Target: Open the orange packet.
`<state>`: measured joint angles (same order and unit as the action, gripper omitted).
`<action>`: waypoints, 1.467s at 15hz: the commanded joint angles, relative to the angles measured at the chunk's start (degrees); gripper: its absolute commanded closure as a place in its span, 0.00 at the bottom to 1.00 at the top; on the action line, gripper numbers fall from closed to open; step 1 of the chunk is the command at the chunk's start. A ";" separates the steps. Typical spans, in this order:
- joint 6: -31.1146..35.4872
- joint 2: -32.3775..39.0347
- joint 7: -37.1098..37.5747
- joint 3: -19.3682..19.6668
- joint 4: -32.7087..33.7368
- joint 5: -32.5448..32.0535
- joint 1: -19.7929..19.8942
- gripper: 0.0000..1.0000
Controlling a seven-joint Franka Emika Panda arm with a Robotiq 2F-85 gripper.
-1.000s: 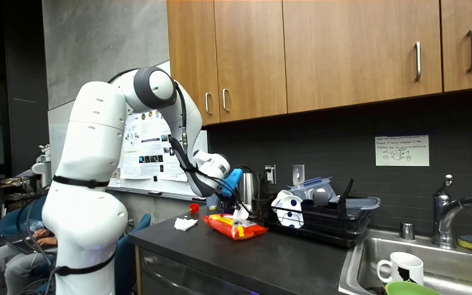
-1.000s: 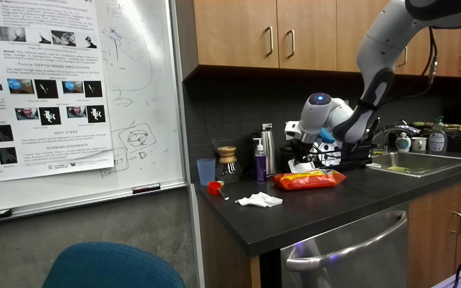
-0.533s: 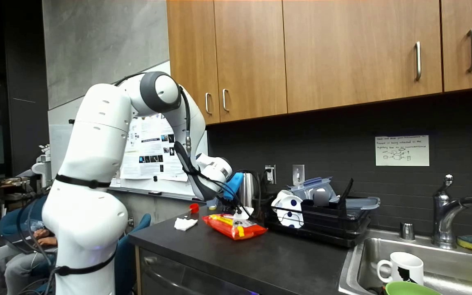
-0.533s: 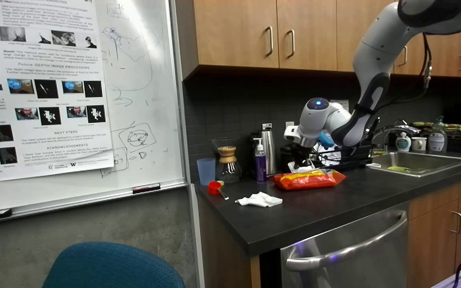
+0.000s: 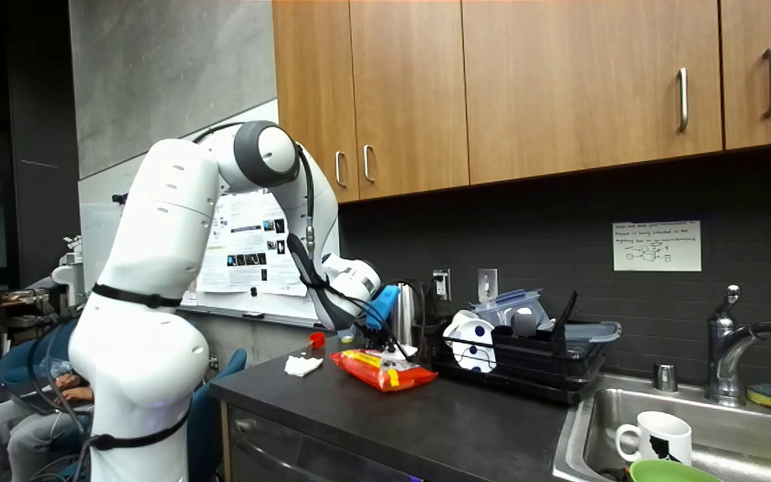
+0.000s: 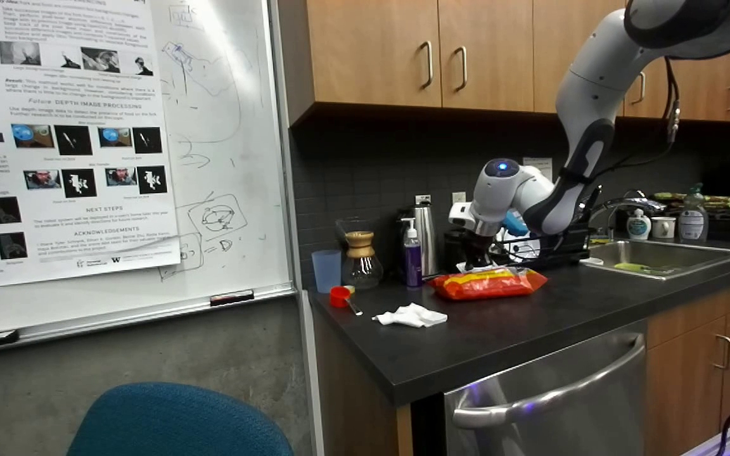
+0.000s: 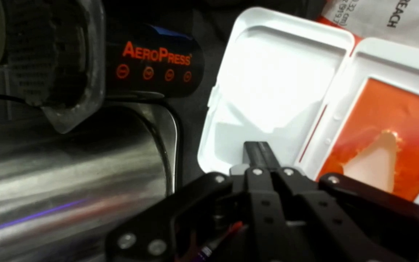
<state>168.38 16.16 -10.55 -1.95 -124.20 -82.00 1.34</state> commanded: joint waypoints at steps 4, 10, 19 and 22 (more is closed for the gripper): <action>-0.27 -1.29 1.15 0.34 -0.06 -1.94 -0.26 1.00; -1.28 -6.61 1.03 0.07 -3.87 -0.31 -0.18 1.00; -2.39 -21.12 -12.25 -1.39 -20.44 21.25 -0.12 0.68; -4.66 -26.55 -22.77 -1.37 -25.68 35.75 -2.18 0.50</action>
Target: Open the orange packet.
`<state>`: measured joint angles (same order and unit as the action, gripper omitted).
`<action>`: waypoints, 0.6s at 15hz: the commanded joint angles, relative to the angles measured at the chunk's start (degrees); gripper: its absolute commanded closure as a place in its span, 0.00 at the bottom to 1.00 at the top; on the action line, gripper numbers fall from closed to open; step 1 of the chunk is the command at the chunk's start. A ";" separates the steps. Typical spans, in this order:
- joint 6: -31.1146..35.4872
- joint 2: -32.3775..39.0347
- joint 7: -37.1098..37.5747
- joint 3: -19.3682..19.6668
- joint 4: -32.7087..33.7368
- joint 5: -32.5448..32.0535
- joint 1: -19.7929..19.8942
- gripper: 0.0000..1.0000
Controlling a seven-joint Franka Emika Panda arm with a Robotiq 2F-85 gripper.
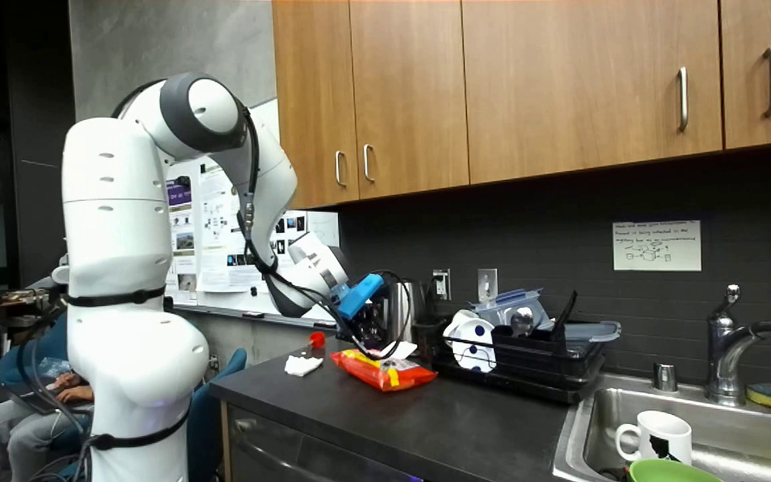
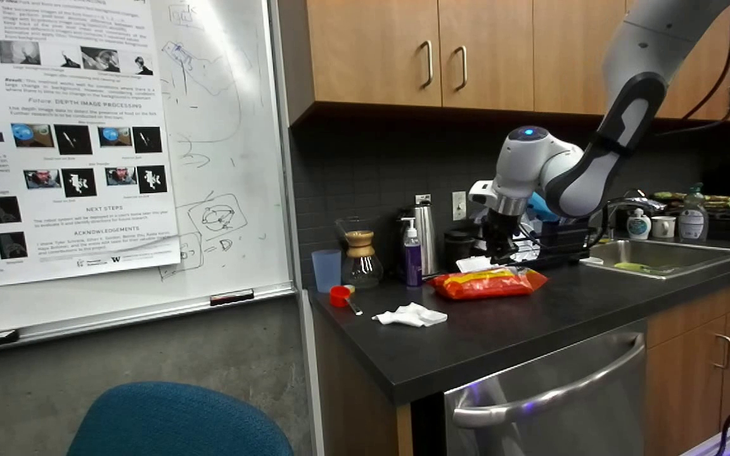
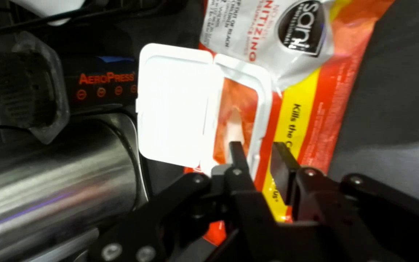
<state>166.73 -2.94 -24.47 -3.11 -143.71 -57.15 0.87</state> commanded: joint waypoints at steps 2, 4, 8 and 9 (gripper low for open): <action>-6.89 -11.19 -15.76 0.50 -8.23 21.14 -4.42 0.36; -12.50 -15.15 -19.38 0.86 -8.70 28.49 -6.68 0.21; -25.86 -21.59 -19.08 -0.08 -7.01 35.26 -8.80 0.00; -29.75 -22.80 -18.65 -0.27 -6.35 36.13 -9.17 0.00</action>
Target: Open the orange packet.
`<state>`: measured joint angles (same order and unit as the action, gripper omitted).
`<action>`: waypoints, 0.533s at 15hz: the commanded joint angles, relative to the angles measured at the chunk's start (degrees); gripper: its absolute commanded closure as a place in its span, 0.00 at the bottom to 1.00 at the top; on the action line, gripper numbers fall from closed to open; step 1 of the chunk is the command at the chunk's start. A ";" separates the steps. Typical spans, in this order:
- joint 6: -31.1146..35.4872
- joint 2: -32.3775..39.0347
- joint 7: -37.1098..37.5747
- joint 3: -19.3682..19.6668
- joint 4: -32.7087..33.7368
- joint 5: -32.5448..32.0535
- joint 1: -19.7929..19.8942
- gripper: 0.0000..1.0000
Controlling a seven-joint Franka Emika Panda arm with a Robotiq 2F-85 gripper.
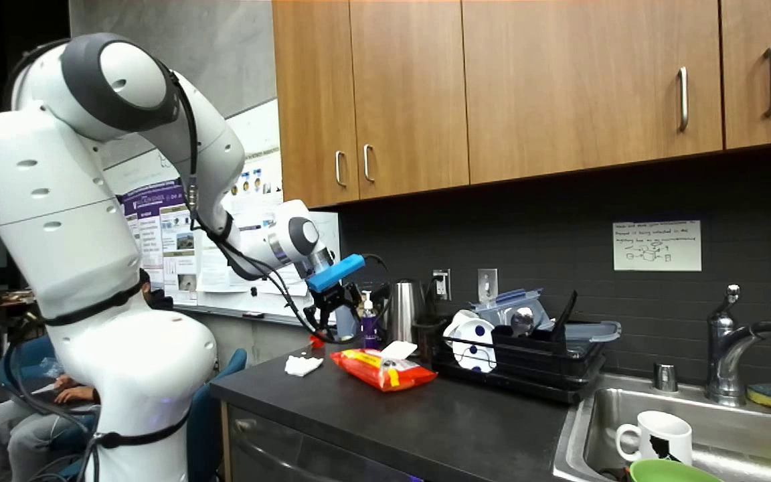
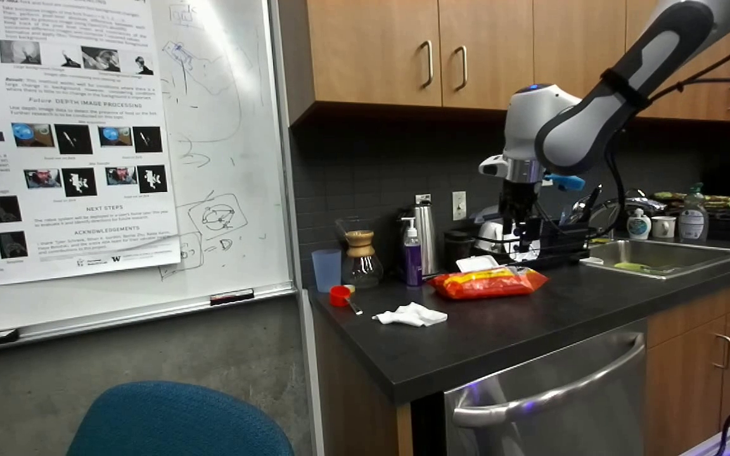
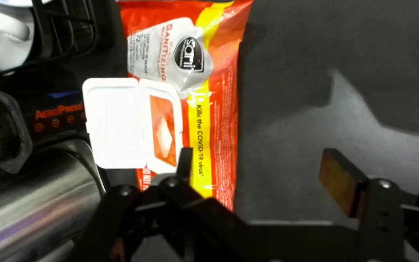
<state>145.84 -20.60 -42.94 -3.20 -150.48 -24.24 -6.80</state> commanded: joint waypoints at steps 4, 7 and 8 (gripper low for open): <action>-21.72 -8.41 2.73 -1.21 2.46 4.40 -2.43 0.00; -20.92 -8.15 2.14 -0.28 2.06 3.42 -2.92 0.00; -21.39 -8.44 2.14 -0.29 2.06 3.55 -3.13 0.00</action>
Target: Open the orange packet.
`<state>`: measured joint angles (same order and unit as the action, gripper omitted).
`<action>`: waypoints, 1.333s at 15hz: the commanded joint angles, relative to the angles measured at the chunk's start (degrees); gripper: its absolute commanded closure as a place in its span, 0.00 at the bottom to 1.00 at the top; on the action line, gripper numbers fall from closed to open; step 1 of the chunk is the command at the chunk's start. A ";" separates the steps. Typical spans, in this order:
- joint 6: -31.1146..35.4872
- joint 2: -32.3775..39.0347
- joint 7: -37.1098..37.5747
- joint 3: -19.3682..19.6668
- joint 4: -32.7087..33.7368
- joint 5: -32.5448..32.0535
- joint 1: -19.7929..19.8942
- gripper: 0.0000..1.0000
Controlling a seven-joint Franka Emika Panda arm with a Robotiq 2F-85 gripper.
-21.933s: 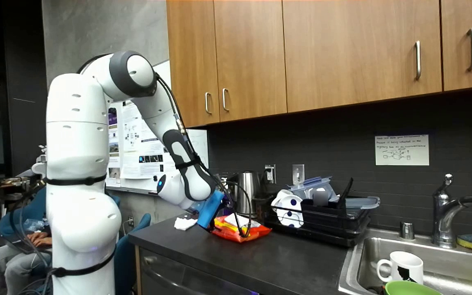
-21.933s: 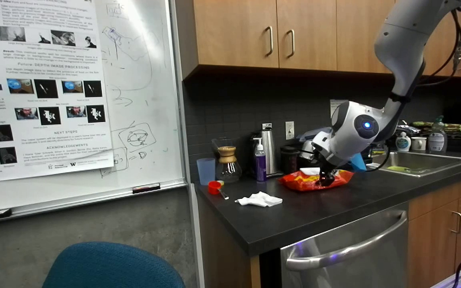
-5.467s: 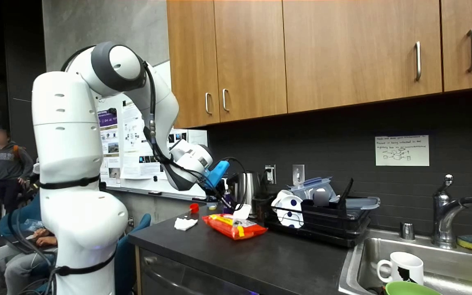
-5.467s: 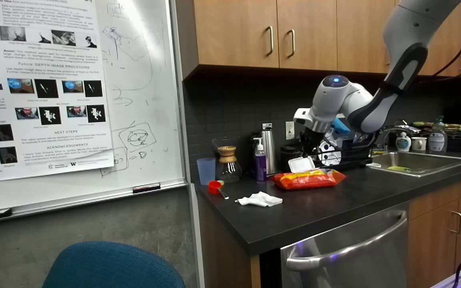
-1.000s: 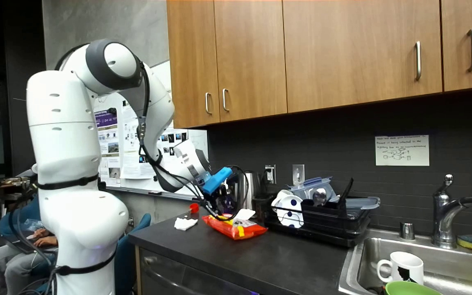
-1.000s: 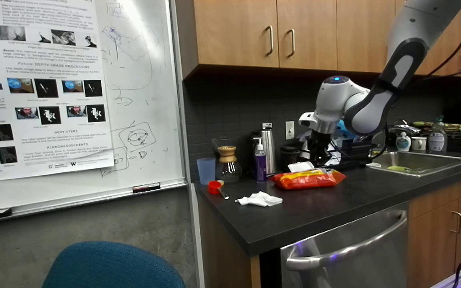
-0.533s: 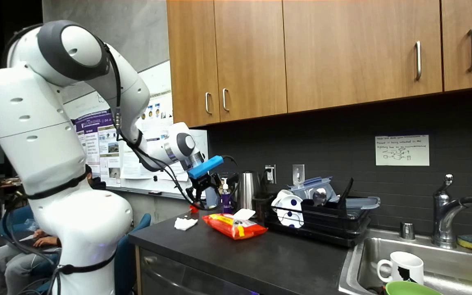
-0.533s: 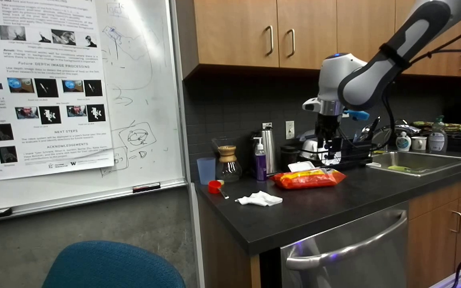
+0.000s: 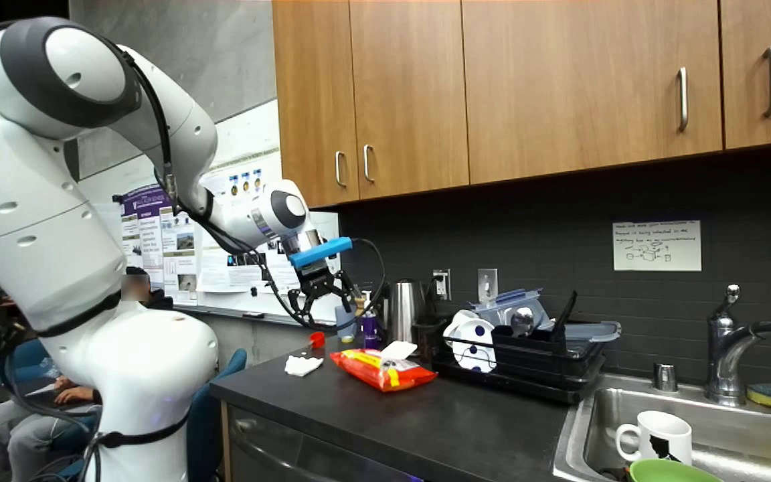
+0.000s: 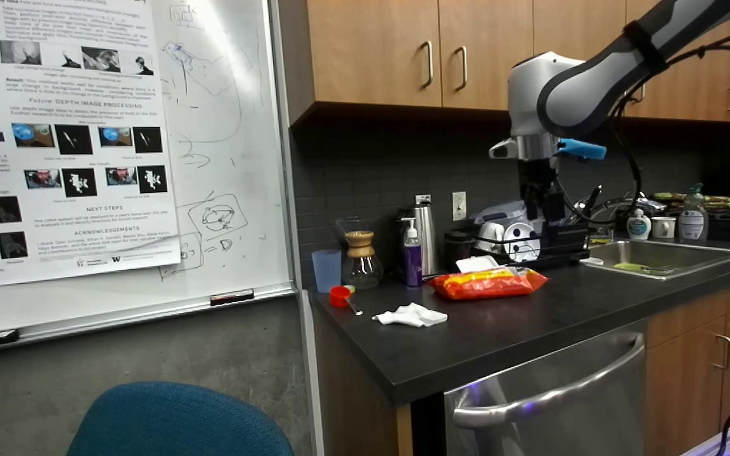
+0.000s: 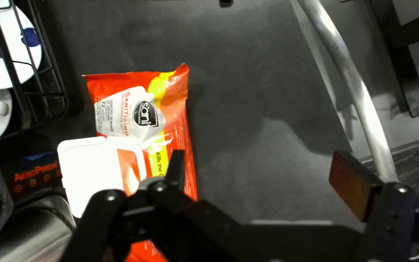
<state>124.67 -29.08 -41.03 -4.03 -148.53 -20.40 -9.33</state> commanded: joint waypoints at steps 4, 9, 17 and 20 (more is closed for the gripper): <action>-0.42 -0.06 0.22 0.54 0.10 -0.26 -0.69 0.00; 0.75 0.94 10.67 -0.71 -0.43 1.03 0.24 0.00; -1.92 -0.15 33.05 -3.97 -1.44 4.59 0.24 0.00; -2.22 -0.39 41.61 -5.57 -1.85 6.68 0.46 0.00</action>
<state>123.69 -28.56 -6.59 -7.72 -150.01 -16.04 -9.40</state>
